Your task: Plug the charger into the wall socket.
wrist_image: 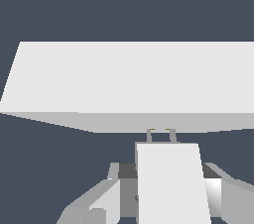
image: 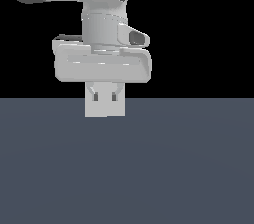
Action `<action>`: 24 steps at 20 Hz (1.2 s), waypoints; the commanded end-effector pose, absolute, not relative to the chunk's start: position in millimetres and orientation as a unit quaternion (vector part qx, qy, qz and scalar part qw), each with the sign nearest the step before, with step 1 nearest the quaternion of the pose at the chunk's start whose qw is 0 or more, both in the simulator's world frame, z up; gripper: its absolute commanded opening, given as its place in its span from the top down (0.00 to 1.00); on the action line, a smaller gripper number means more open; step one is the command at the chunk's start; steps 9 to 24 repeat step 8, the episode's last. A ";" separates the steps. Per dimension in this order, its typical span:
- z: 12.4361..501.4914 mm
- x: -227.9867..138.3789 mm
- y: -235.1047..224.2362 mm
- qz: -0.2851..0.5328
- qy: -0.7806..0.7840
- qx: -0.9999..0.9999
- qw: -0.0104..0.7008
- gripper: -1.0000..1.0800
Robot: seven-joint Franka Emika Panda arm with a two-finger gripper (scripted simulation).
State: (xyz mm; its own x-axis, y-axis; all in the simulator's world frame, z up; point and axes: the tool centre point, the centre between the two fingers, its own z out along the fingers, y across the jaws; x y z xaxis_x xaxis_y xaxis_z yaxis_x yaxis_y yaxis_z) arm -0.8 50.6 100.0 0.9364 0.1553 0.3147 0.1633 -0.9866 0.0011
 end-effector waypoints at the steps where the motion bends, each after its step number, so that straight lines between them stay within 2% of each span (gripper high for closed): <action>1: 100.1 5.0 51.5 -0.159 -0.081 -0.984 0.012 1.00; 24: 100.0 7.7 51.8 -0.159 -0.081 -0.984 0.013 1.00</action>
